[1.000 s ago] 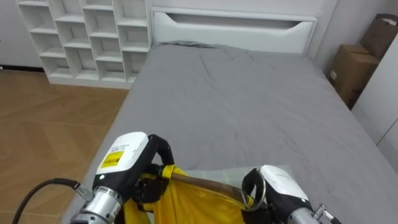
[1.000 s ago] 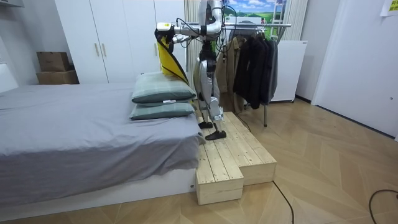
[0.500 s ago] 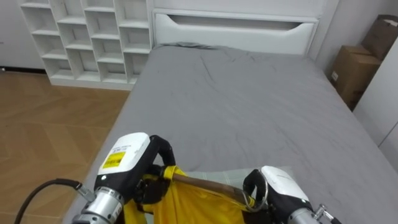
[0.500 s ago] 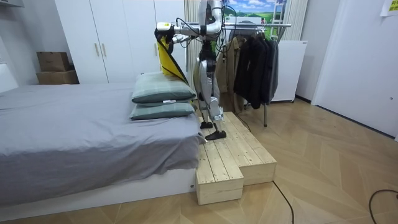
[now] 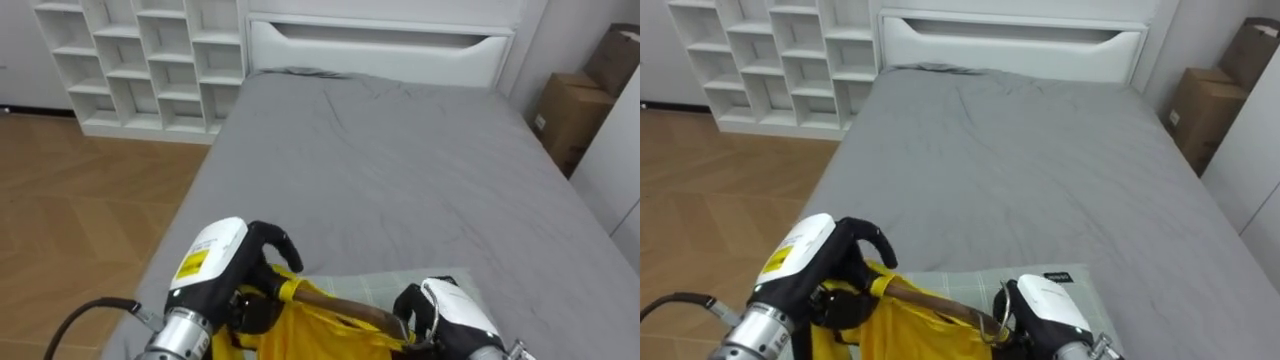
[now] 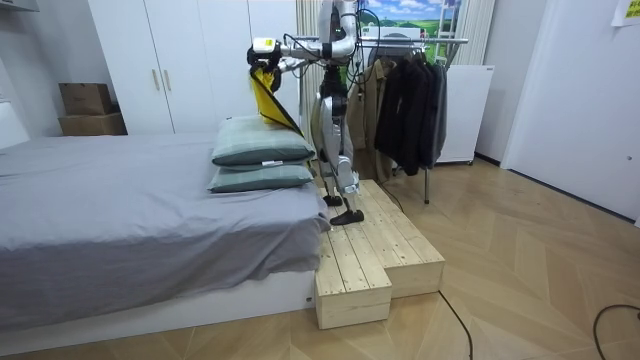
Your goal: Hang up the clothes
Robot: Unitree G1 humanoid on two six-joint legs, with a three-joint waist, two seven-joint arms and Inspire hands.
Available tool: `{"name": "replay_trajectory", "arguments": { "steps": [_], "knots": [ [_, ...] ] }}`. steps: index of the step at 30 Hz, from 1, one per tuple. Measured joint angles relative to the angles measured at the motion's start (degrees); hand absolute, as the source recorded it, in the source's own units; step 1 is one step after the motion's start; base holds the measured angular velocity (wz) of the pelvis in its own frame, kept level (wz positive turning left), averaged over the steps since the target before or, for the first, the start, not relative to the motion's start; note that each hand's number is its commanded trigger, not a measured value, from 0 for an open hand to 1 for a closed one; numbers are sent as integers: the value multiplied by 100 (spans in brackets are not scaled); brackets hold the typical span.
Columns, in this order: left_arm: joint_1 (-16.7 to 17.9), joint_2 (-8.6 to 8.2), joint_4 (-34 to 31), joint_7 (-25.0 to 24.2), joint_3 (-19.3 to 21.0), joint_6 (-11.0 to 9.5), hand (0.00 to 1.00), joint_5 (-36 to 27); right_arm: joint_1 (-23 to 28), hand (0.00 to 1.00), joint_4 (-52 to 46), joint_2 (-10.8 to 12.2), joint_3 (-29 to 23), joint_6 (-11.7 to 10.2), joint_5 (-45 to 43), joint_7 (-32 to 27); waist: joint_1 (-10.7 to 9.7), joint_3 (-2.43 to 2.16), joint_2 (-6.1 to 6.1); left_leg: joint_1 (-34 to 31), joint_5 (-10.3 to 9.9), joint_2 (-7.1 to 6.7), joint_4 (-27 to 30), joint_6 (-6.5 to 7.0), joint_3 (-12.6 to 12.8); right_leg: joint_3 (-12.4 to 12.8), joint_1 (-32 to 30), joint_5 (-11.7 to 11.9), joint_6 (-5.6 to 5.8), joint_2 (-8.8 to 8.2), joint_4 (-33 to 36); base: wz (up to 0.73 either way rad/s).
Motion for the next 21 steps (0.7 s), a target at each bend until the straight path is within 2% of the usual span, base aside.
{"name": "replay_trajectory", "arguments": {
  "steps": [2,4,12,15,18,21],
  "knots": [
    [19,-14,0,0,0,2,0,-268,74,100,0,-6,-11,135,141,78,-7,1,-1,9,0,0,0,0,1,2,2,0,0,-2,14,0],
    [45,-13,0,1,6,2,0,-393,128,100,0,-27,-35,163,199,202,4,1,0,-9,0,-3,-2,0,17,10,1,-5,6,-7,24,0],
    [109,6,0,2,12,1,0,-475,139,100,-1,-17,-219,167,288,575,-2,5,-1,65,0,-15,-11,0,116,78,5,-42,21,-23,108,-4],
    [112,5,47,12,30,-37,0,-487,138,100,0,-16,-368,131,489,664,6,23,-5,93,0,-23,-13,0,163,132,-18,-79,27,-32,190,-8],
    [119,15,111,11,32,-56,0,-677,138,100,-1,-9,-552,118,718,688,-4,56,-58,89,0,-23,-12,0,177,154,-28,-83,28,-28,190,-3],
    [175,17,151,-3,32,-56,0,-716,137,100,-3,-10,-697,118,862,691,-5,51,-92,71,0,-22,-12,0,228,172,-105,-82,27,-30,231,-8]
  ]
}}
